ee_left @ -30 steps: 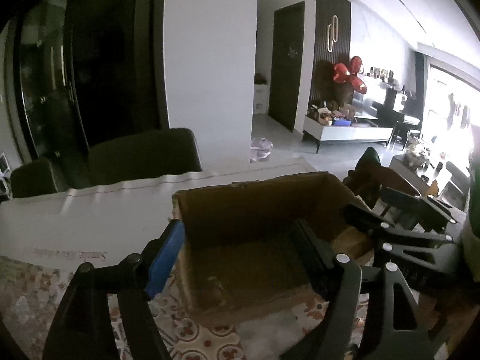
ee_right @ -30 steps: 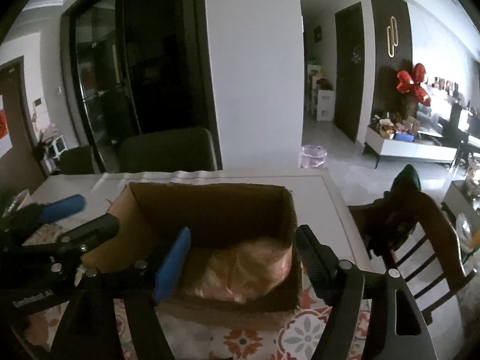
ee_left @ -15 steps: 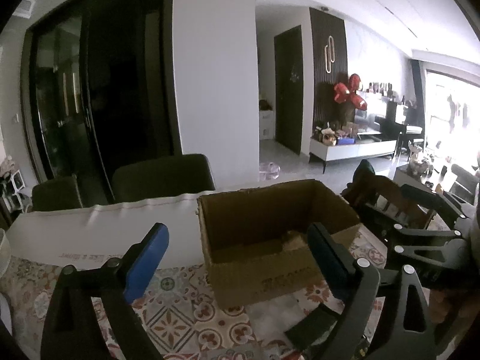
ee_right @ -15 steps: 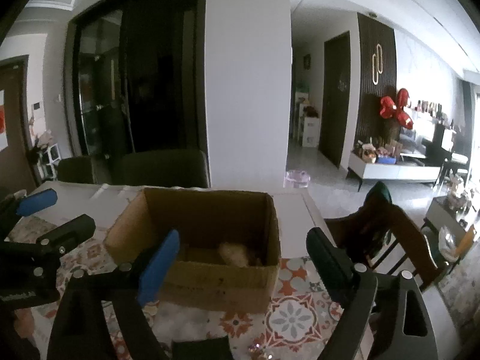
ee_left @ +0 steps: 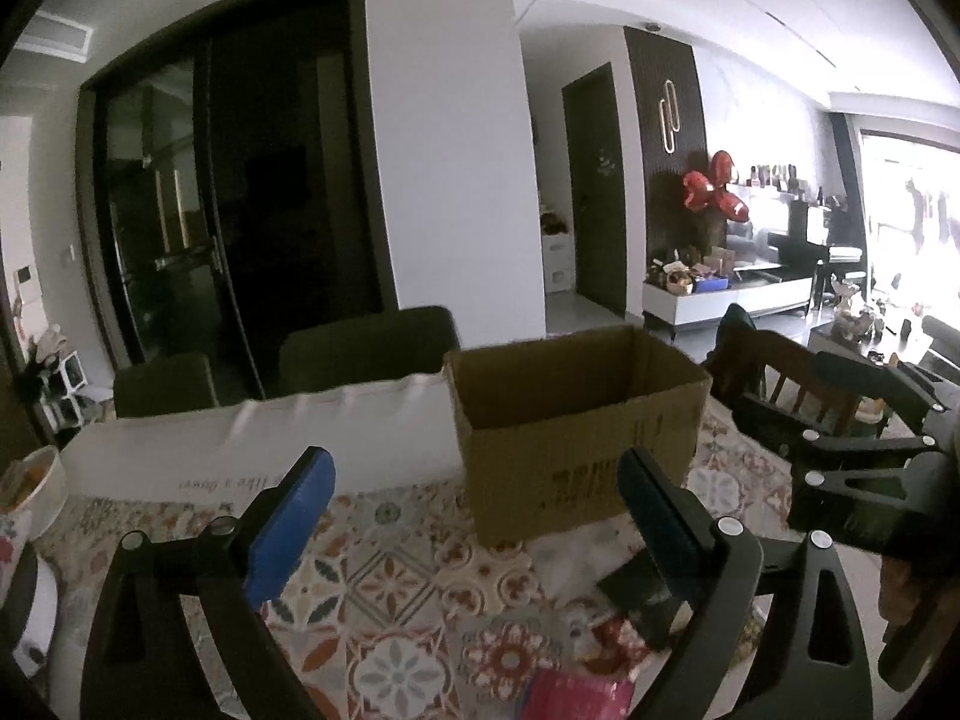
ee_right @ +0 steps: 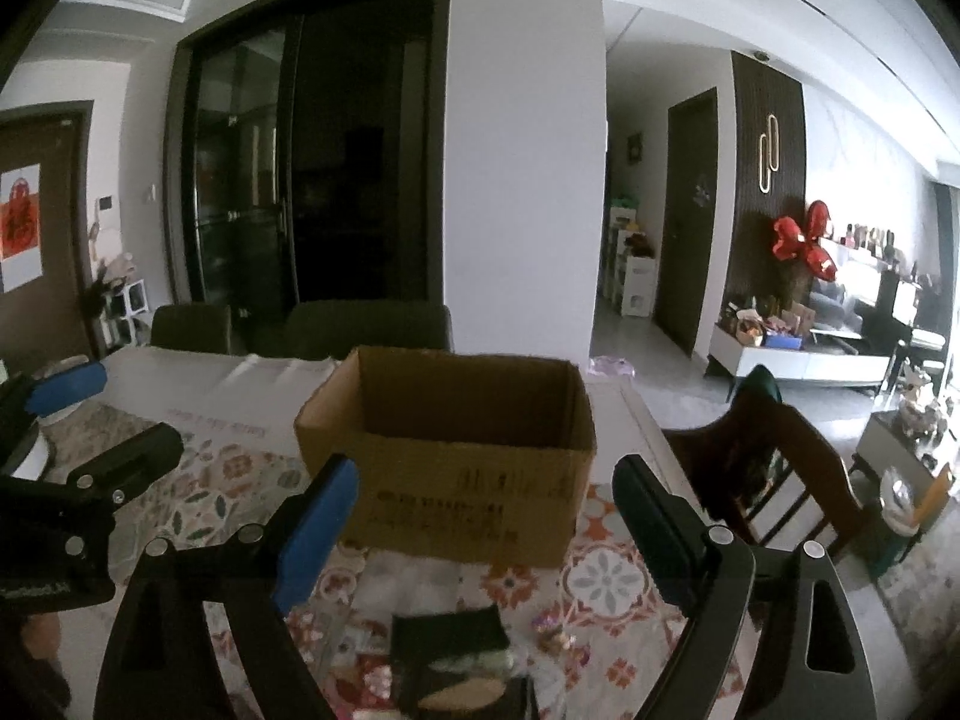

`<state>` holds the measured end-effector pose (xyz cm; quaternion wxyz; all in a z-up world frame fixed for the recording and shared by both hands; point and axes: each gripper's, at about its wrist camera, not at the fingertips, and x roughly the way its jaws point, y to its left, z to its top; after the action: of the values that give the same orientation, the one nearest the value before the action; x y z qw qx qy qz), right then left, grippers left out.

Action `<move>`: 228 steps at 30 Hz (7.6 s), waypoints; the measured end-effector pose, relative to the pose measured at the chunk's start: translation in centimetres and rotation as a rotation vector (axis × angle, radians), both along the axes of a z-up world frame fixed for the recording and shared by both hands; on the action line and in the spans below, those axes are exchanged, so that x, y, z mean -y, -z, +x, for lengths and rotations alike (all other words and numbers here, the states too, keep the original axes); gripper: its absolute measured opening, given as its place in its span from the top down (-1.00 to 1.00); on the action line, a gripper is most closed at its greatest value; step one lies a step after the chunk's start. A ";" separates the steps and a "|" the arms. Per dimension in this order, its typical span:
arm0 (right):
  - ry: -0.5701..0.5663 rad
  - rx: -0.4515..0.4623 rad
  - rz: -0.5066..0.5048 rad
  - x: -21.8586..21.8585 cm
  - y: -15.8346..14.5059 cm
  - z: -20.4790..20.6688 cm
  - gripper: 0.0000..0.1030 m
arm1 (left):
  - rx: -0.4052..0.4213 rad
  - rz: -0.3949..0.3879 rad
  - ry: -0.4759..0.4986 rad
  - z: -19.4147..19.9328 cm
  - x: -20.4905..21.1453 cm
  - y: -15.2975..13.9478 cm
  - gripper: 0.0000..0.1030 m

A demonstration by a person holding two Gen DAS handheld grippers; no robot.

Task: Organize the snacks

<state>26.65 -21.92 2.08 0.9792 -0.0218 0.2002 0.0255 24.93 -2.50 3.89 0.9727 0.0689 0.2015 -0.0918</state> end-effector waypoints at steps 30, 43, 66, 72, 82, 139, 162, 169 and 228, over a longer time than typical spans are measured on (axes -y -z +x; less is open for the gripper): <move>-0.309 -0.195 -0.209 -6.0 9.9 -4.1 -0.69 | -0.408 -0.064 -0.109 -5.0 -4.0 12.0 -0.75; -0.478 -0.327 -0.242 -7.5 13.6 -1.3 -0.55 | -0.546 -0.133 -0.155 -2.1 -4.0 15.9 -0.49; -0.608 -0.462 -0.187 -9.4 17.3 0.6 -0.39 | -0.673 -0.250 -0.138 -0.7 -4.1 18.3 0.56; -0.560 -0.493 -0.132 -9.2 17.6 0.7 0.15 | -0.665 -0.320 -0.125 -1.3 -4.9 18.2 0.60; -0.514 -0.464 -0.063 -8.7 17.2 -0.7 0.31 | -0.581 -0.338 -0.097 -2.3 -4.8 15.9 0.64; -0.210 -0.020 0.131 -0.3 -0.2 5.0 0.31 | -0.076 -0.265 0.146 8.0 2.5 -3.0 0.67; -0.150 -0.135 0.086 1.9 0.4 15.2 0.31 | -0.201 -0.154 0.090 20.6 6.3 -0.7 0.63; -0.105 -0.186 0.092 2.7 1.6 16.5 -0.15 | -0.189 -0.130 0.068 20.0 5.9 -0.7 0.10; 0.076 -0.197 -0.072 1.3 9.2 -5.8 -0.55 | -0.242 -0.016 0.160 -1.9 3.4 9.7 -0.55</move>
<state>20.81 -23.20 -7.15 0.9536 -0.0468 0.2969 -0.0168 23.08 -5.94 -5.78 0.9314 0.0653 0.3107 -0.1782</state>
